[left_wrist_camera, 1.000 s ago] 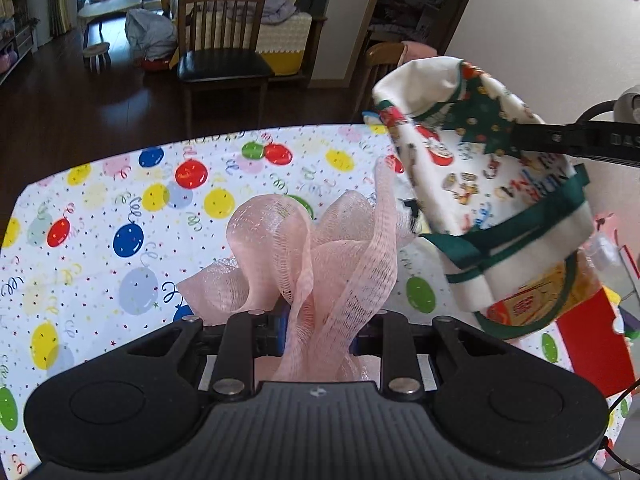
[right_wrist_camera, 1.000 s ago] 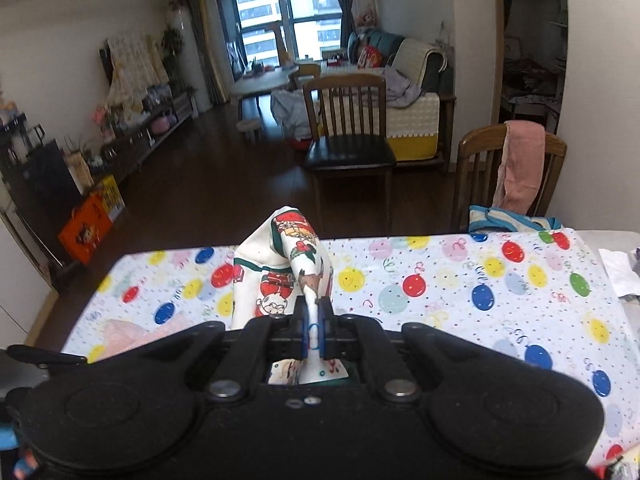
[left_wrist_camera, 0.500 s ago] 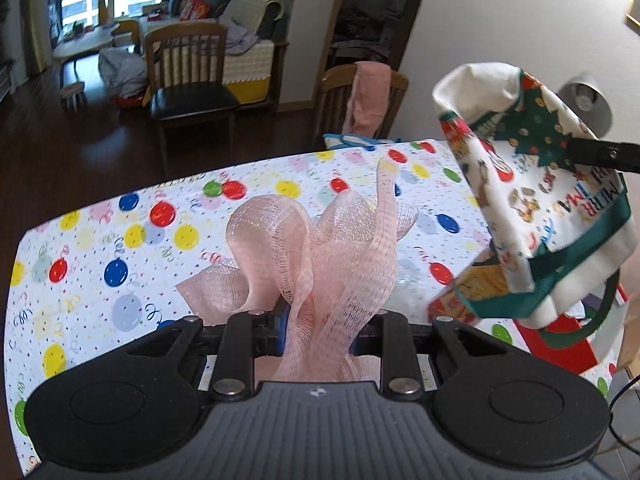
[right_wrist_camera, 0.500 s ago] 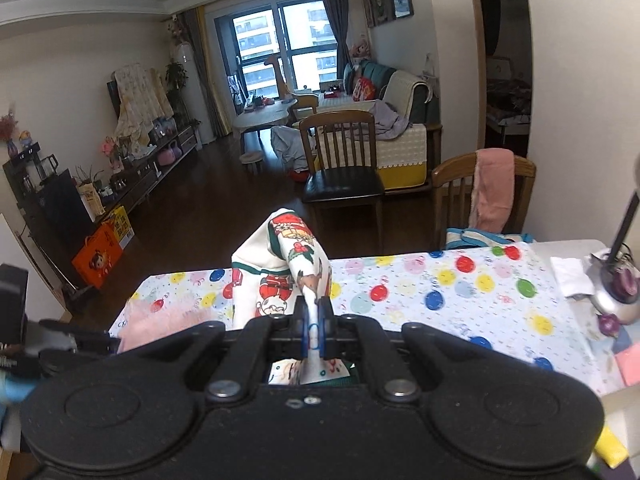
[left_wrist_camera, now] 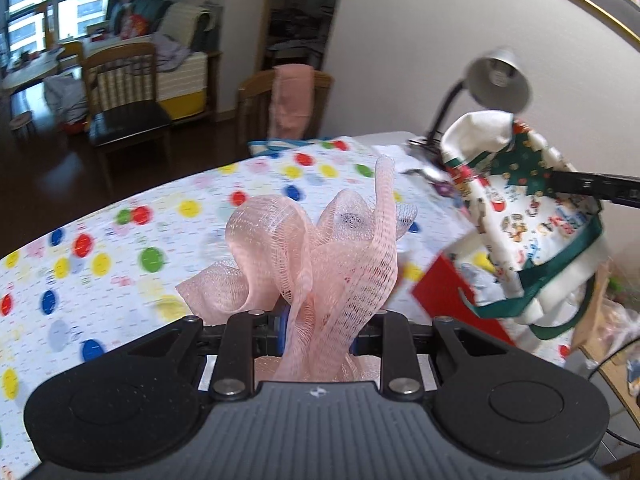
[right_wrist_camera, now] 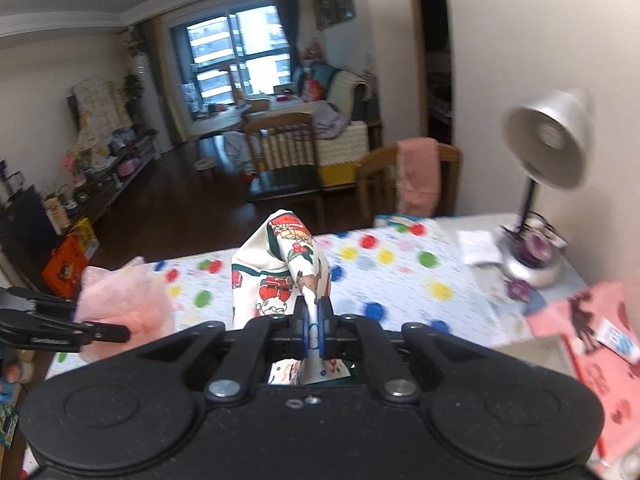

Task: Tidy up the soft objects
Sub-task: 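Lift and carry the tote bag and pink puff with both grippers over the box, then lower both grippers into the box and open them to drop the bag and puff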

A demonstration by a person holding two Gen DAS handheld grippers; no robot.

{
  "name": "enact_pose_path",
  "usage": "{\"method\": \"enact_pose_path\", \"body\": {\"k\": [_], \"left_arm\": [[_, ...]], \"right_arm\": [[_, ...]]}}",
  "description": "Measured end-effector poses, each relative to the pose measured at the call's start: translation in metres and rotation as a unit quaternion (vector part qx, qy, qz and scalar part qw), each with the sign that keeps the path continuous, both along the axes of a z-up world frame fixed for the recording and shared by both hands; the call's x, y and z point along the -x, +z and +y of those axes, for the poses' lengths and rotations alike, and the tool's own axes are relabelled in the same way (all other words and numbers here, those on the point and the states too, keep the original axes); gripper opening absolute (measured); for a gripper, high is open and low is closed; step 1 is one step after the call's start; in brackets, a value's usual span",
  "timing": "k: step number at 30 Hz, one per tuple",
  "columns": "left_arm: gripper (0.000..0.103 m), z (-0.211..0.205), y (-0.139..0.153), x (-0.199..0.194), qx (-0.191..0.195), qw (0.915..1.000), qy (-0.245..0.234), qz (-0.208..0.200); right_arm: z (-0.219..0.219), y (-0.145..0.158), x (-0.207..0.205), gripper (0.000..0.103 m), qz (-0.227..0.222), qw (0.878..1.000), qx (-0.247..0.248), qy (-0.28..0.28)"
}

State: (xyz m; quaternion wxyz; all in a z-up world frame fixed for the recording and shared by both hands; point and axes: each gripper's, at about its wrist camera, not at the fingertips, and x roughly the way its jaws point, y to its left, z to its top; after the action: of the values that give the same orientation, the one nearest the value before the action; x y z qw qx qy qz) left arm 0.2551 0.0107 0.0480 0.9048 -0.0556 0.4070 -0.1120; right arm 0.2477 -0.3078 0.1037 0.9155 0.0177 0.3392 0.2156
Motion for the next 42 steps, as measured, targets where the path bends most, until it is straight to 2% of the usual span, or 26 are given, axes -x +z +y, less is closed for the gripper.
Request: {"method": "enact_pose_path", "body": {"k": [13,20,25,31,37,42], "left_arm": [[0.025,-0.152,-0.004,-0.024,0.007,0.9963,-0.085,0.015],[0.025,-0.229,-0.017,-0.043,0.007,0.9915,-0.127,0.026],[0.025,-0.277,-0.023,-0.056,0.017,0.9879,-0.151,0.033],[0.025,-0.322,-0.043,-0.07,0.016,0.9846,-0.167,0.049],[0.025,-0.349,-0.074,-0.081,0.007,0.9816,-0.175,0.076],[0.025,-0.356,-0.1,-0.092,-0.007,0.9825,-0.161,0.094]], "right_arm": [[-0.14,-0.04,-0.014,0.004,0.032,0.996,-0.018,-0.079],[-0.188,-0.058,-0.028,0.004,0.052,0.993,-0.022,-0.104],[-0.212,-0.076,-0.039,0.004,0.067,0.991,-0.021,-0.113],[-0.229,-0.097,-0.053,0.004,0.091,0.988,-0.023,-0.123],[-0.233,-0.125,-0.065,0.004,0.122,0.986,-0.016,-0.116],[-0.231,-0.145,-0.076,0.004,0.137,0.985,-0.007,-0.107]]}}
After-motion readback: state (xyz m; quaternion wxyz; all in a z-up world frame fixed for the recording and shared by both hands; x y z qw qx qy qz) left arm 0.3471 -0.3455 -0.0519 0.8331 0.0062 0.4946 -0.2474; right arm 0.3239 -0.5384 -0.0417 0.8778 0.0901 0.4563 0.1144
